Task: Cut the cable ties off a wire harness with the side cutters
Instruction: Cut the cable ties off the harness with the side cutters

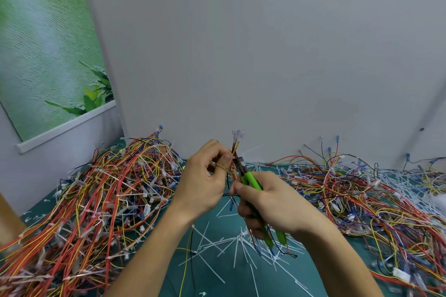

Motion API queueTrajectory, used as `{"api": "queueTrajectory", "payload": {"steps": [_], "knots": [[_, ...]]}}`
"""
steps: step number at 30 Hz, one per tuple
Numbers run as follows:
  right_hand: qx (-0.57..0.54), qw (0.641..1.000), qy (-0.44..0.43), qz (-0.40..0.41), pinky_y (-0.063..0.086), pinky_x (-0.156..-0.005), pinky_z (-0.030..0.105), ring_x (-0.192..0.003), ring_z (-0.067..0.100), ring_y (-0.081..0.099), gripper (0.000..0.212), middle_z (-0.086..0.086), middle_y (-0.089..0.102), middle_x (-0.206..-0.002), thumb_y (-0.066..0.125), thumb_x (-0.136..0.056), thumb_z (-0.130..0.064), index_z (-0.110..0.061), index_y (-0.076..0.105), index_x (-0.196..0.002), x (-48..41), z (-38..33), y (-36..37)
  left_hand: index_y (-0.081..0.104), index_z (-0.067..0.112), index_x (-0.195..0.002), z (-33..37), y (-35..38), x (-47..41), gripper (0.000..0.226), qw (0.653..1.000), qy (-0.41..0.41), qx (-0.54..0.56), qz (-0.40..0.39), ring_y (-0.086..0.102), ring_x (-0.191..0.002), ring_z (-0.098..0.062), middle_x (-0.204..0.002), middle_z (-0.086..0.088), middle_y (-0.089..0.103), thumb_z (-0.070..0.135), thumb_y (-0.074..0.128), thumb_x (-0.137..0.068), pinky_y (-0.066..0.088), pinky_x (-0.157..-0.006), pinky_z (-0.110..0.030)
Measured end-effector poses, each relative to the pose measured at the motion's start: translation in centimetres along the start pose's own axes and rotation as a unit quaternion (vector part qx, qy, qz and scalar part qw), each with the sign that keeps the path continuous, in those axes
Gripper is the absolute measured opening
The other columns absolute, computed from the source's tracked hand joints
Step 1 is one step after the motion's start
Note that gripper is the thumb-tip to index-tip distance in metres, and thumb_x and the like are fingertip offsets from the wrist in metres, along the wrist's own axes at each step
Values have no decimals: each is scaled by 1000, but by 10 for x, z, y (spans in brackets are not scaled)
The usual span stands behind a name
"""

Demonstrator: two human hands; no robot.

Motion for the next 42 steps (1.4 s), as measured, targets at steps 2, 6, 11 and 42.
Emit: {"api": "queueTrajectory", "payload": {"steps": [2, 6, 11, 42], "knots": [[-5, 1000, -2, -4, 46, -46, 31, -45, 19, 46, 19, 1, 47, -59, 47, -110, -21, -7, 55, -102, 1, -1, 2, 54, 29, -80, 0, 0, 0, 24, 1000, -5, 0, -3, 49, -70, -6, -76, 10, 50, 25, 52, -104, 34, -66, -13], [-4, 1000, 1, -21, 54, -58, 43, -54, 23, 55, 19, 6, 52, -69, 55, -106, -24, -9, 51, -95, 3, -3, 3, 54, 32, -80, -1, 2, 1, 26, 1000, -20, -2, -19, 49, -70, -6, -75, 12, 48, 24, 52, -104, 34, -65, -15], [4, 1000, 9, -22, 55, -64, 48, -61, 28, 56, 23, 11, 53, -75, 59, -105, -28, -11, 51, -92, 3, -3, 1, 53, 33, -80, -2, 2, 1, 25, 999, -16, -5, -28, 49, -71, -9, -77, 12, 49, 25, 52, -104, 36, -66, -18], [32, 999, 1, -25, 56, -54, 41, -46, 24, 59, 21, 6, 58, -63, 41, -112, -20, -4, 55, -109, 5, 0, -5, 54, 32, -81, -3, 3, 1, 22, 999, -3, -1, -38, 47, -67, -7, -77, 14, 49, 36, 48, -102, 33, -62, -14]]}}
Point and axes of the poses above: each hand's wrist, its own x-axis away from the middle knuckle, its own y-axis out of the palm, z = x × y, the point moved 3 cm from there along -x, towards the middle knuckle
